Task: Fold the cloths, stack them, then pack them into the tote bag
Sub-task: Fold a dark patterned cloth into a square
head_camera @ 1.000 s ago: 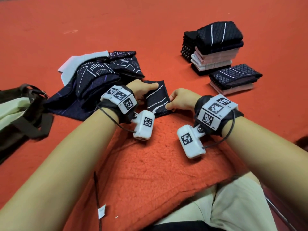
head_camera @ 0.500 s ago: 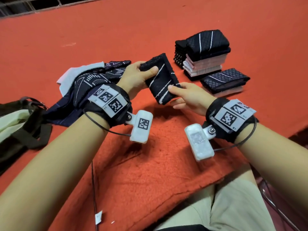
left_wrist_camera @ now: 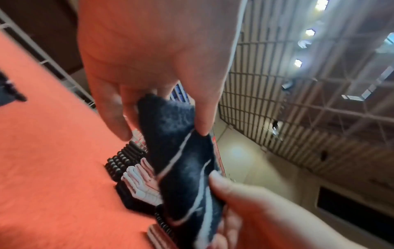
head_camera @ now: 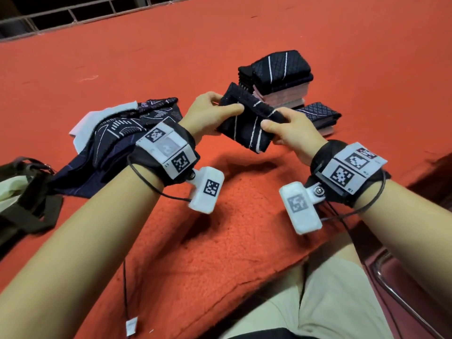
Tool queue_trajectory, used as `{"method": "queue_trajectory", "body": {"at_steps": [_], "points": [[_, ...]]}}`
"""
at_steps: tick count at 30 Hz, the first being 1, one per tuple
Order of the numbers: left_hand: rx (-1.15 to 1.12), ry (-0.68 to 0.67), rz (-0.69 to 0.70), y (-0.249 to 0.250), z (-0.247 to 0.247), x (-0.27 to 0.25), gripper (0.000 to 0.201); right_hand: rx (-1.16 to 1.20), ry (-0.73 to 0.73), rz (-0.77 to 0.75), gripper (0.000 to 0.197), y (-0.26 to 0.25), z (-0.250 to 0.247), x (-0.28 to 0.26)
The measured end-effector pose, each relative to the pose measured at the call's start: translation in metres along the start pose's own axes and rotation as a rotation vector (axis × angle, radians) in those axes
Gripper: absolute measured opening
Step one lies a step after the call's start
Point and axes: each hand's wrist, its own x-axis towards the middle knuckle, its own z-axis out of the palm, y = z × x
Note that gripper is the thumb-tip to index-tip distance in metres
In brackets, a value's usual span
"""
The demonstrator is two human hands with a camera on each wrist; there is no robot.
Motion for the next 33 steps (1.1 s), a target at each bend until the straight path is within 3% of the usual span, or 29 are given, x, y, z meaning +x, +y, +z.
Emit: {"method": "queue_trajectory", "body": {"at_steps": [4, 8, 12, 15, 18, 20, 24, 28, 30, 33], "points": [[0.067, 0.036, 0.125, 0.009, 0.019, 0.003, 0.026, 0.037, 0.042, 0.014, 0.004, -0.001, -0.014, 0.003], [0.082, 0.077, 0.108, 0.013, 0.045, 0.011, 0.035, 0.043, 0.106, 0.043, 0.045, 0.003, -0.023, 0.004], [0.027, 0.059, 0.005, 0.019, 0.066, 0.012, 0.039, -0.071, 0.288, -0.073, 0.031, 0.009, -0.039, 0.008], [-0.022, -0.076, -0.115, 0.025, 0.073, 0.007, 0.044, -0.107, 0.33, -0.097, 0.035, 0.014, -0.051, 0.011], [-0.082, -0.218, -0.15, 0.026, 0.08, 0.001, 0.042, -0.152, 0.313, -0.085, 0.056, 0.02, -0.06, 0.01], [-0.105, -0.152, -0.062, 0.023, 0.087, 0.002, 0.032, -0.159, 0.289, -0.056, 0.056, 0.02, -0.062, 0.009], [0.179, 0.037, 0.101, 0.019, 0.092, 0.009, 0.053, -0.102, 0.221, 0.102, 0.049, 0.021, -0.059, 0.007], [0.169, 0.08, 0.057, 0.023, 0.098, 0.013, 0.061, -0.16, 0.25, 0.014, 0.03, 0.024, -0.057, 0.006], [-0.013, 0.031, -0.026, 0.03, 0.105, 0.009, 0.062, -0.183, 0.32, -0.045, 0.024, 0.024, -0.065, 0.013], [-0.212, -0.271, -0.165, 0.037, 0.103, -0.004, 0.054, -0.156, 0.33, 0.005, 0.03, 0.03, -0.08, 0.027]]}}
